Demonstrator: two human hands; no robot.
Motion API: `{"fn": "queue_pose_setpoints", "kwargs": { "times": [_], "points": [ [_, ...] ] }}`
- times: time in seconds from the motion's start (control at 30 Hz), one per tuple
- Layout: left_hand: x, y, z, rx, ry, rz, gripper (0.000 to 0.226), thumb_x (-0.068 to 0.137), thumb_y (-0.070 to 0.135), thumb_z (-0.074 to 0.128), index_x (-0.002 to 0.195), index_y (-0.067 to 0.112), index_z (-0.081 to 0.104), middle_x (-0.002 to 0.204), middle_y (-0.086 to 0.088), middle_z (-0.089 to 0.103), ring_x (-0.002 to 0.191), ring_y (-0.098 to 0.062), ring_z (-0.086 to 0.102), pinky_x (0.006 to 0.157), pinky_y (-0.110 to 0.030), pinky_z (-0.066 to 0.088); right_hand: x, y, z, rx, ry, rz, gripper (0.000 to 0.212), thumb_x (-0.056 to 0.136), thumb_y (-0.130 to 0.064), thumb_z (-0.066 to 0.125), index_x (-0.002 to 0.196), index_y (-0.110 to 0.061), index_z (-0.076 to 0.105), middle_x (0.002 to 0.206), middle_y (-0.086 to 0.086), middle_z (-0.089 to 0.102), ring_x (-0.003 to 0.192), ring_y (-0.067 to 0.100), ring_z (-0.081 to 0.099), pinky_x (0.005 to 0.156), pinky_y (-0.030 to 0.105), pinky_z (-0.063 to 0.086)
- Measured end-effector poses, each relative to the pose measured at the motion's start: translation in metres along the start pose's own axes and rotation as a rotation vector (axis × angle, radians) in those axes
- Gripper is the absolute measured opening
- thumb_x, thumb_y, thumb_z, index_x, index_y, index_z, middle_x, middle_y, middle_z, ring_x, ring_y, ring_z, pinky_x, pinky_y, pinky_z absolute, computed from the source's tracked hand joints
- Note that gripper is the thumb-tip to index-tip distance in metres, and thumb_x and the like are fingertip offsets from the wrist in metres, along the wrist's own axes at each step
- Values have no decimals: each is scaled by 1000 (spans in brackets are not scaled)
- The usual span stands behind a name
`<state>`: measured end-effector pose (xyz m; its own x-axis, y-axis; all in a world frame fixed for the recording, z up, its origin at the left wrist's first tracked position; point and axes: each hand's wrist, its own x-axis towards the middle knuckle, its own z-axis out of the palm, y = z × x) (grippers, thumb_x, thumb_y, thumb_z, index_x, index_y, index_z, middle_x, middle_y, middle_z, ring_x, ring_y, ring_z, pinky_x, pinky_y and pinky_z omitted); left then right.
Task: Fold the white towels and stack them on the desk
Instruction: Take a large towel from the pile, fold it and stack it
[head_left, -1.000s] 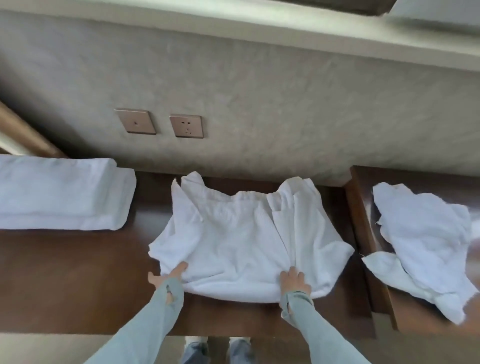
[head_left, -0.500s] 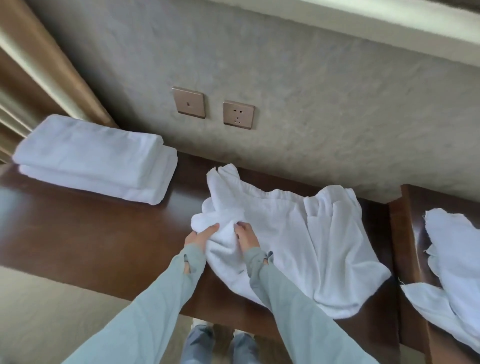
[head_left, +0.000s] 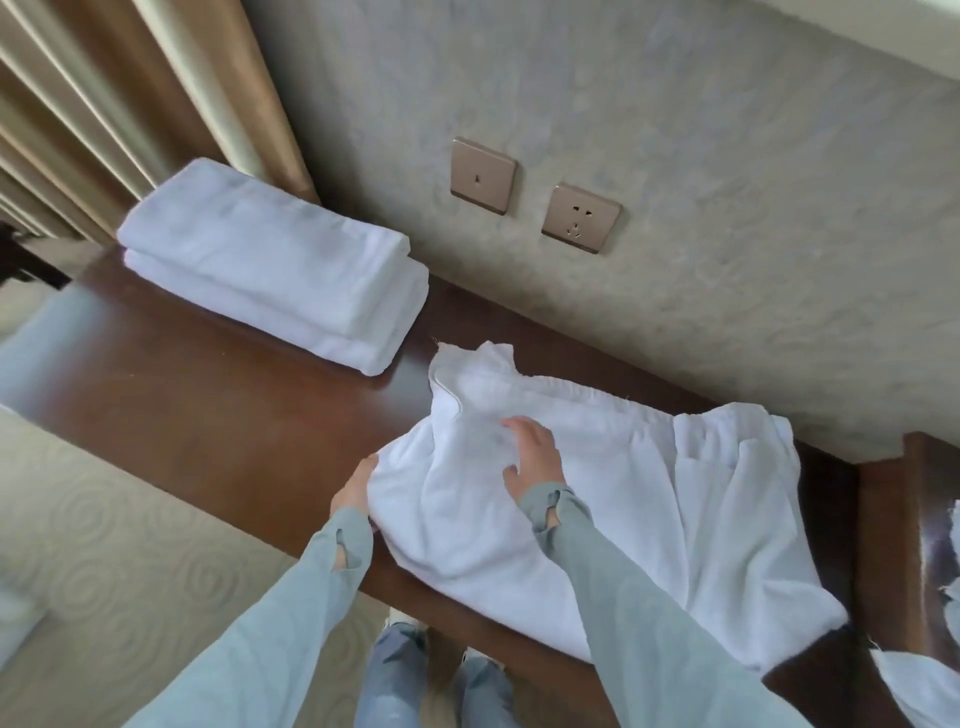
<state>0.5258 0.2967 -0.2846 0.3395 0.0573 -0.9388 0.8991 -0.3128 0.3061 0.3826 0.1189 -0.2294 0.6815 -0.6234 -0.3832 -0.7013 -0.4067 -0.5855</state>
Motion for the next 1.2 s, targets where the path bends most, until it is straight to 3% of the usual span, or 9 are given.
{"fn": "queue_pose_setpoints", "kwargs": {
  "times": [0.07,0.17,0.4,0.53,0.67,0.83,0.93,1.07,1.2],
  "points": [
    [0,7,6,28,-14,-22,100,30,59,77,118,16,58,109,-6,67,102,-30,63,97,-41,48,25,2,-7,-78,25,24,63,80,-4,57,138,-13,37,149,3,30,140,21,25,111,28,23],
    [-30,21,18,186,-89,23,106,34,55,79,128,13,53,122,-8,62,109,-30,60,101,-40,46,54,3,-9,-206,11,63,75,78,-24,68,142,-17,29,149,0,27,140,18,22,115,38,20],
    [-60,30,40,544,-118,135,64,78,22,73,134,7,46,129,-12,55,114,-29,54,87,-30,40,85,1,-16,-369,14,-39,88,72,-41,72,142,-21,22,146,0,28,139,20,22,117,46,4],
    [-54,32,37,629,-16,270,36,86,15,57,121,5,57,113,-12,61,92,-28,54,79,-29,40,95,-6,-33,-447,-66,-9,69,72,-44,72,127,-17,40,121,1,52,115,21,50,102,36,26],
    [-49,28,26,701,228,365,29,93,23,43,107,3,60,110,-14,64,101,-35,60,77,-32,41,79,6,-45,-117,97,-17,26,74,-21,70,89,-13,51,92,0,50,80,19,51,65,24,32],
    [-42,22,14,713,203,224,21,92,18,46,81,5,58,105,-12,65,76,-26,59,71,-29,40,76,14,-42,75,-107,132,46,68,-19,77,81,-19,33,73,-7,38,68,14,41,54,22,31],
    [-42,27,11,402,204,322,19,86,1,46,94,3,63,95,-11,59,85,-31,54,76,-31,41,84,-9,-55,163,-104,-46,48,66,-17,77,93,-18,37,71,-8,40,61,9,39,55,19,33],
    [-50,29,4,176,329,329,22,89,0,39,79,6,57,95,-18,56,83,-28,45,76,-30,36,99,-31,-67,240,233,-157,36,71,-2,63,101,-19,52,85,-8,57,79,14,56,71,23,43],
    [-46,20,7,329,308,391,29,88,14,52,117,9,54,120,-14,56,99,-30,51,86,-35,42,125,-24,-51,-249,113,-92,59,72,-3,64,128,-15,49,135,5,48,126,27,42,101,33,32]
  ]
}}
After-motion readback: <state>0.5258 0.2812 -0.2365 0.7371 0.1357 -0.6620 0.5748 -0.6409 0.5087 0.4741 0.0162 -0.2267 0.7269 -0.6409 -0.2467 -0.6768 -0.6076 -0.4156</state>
